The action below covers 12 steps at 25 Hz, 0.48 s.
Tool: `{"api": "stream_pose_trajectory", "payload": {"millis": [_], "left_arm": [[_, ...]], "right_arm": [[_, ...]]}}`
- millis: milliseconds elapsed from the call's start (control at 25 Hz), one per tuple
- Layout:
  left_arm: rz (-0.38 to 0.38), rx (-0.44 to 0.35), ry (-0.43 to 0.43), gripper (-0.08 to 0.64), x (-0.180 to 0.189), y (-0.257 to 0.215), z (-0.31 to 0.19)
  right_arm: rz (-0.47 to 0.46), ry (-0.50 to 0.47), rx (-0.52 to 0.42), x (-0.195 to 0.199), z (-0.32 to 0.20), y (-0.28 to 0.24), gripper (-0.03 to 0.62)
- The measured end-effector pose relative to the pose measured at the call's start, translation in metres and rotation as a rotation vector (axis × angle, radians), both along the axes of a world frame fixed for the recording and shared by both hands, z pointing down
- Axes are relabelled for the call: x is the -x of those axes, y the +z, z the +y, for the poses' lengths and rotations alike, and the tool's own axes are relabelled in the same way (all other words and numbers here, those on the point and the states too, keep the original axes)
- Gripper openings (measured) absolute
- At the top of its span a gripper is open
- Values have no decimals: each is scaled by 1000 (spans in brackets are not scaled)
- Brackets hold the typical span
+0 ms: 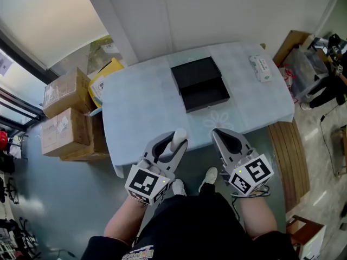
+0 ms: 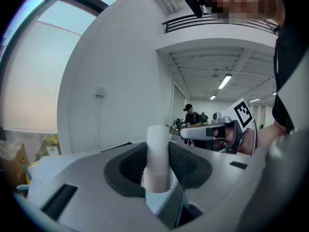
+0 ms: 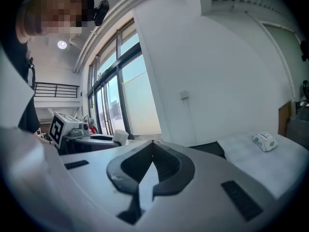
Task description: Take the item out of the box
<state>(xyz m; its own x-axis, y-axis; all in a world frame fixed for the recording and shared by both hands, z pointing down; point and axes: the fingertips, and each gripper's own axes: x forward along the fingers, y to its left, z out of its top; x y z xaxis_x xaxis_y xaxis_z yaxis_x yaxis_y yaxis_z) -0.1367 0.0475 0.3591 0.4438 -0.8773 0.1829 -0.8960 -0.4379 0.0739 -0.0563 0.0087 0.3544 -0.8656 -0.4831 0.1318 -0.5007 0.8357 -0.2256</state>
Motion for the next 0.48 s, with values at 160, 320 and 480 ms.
{"api": "stream_pose_trajectory", "payload": {"millis": [160,320,480], "left_arm": [[8,-4,53,141,-5,2,10],[21,0,92,141,-8,2,21],[23,4,114,143,-6,3,33]], "right_arm": [[7,54,2,-7,13,3,9],[10,95,7,-11,26,5,9],[12,120,12,-11,40,8,9]]}}
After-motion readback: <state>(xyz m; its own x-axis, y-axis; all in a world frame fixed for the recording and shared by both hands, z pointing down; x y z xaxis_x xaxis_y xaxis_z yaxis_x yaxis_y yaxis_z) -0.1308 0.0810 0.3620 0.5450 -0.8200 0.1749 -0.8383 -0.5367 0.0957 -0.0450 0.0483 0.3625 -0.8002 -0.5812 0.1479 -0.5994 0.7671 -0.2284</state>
